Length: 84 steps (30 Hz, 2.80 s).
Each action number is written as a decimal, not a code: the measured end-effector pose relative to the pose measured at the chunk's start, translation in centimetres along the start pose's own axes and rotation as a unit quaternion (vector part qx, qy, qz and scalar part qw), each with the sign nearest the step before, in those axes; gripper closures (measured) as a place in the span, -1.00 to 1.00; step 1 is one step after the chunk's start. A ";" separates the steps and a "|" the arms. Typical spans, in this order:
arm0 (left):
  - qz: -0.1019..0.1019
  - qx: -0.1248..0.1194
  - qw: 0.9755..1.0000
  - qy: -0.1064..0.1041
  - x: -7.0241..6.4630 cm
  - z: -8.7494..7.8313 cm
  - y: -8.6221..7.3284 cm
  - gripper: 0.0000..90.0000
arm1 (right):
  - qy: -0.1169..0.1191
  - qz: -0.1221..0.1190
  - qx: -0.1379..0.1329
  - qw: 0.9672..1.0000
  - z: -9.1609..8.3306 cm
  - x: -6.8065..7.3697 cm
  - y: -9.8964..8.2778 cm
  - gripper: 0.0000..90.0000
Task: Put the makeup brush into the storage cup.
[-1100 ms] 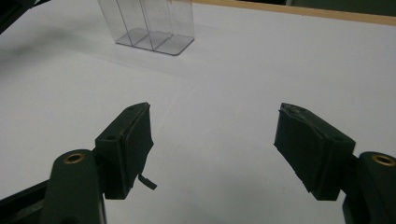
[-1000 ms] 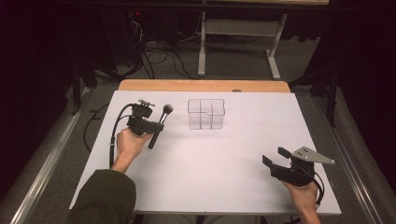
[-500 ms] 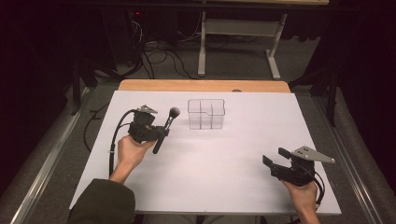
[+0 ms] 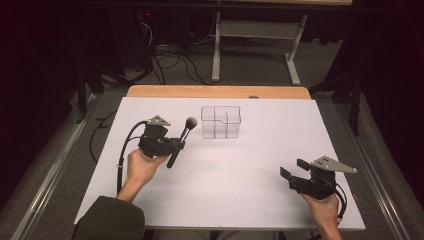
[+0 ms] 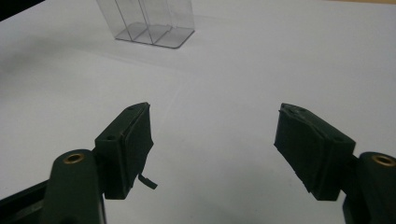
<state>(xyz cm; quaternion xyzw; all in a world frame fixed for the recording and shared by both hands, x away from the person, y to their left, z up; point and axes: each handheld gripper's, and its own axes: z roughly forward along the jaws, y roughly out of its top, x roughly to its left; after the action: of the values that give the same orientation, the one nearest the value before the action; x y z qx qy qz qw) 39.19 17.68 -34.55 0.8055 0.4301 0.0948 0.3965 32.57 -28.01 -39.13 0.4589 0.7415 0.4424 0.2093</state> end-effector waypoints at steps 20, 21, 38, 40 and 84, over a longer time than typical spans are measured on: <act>0.035 -0.016 0.998 -0.058 -2.9 0.0 -0.4 0.62 | 0.013 -0.012 -0.003 1.000 0.1 0.4 0.0 -0.36; 0.036 -0.016 0.997 -0.063 -3.0 0.0 -0.4 0.62 | 0.013 -0.014 -0.005 1.000 0.1 0.5 0.0 -0.36; 0.058 -0.019 0.996 -0.072 -4.6 0.7 -0.9 0.61 | 0.045 -0.046 0.000 0.998 0.3 3.6 1.0 -0.32; 0.061 -0.018 0.996 -0.070 -4.7 0.8 -0.9 0.61 | 0.045 -0.045 -0.002 0.998 0.2 3.7 1.1 -0.31; 0.132 -0.027 0.984 -0.116 -9.0 2.1 -1.2 0.61 | 0.154 -0.047 0.009 0.987 3.1 8.0 2.8 -0.01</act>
<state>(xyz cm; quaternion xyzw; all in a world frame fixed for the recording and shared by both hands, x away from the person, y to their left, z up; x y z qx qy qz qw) 34.01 9.95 -35.14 0.8495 0.2686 0.0636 0.4497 32.27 -19.09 -37.58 0.3517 0.7895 0.4910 0.1092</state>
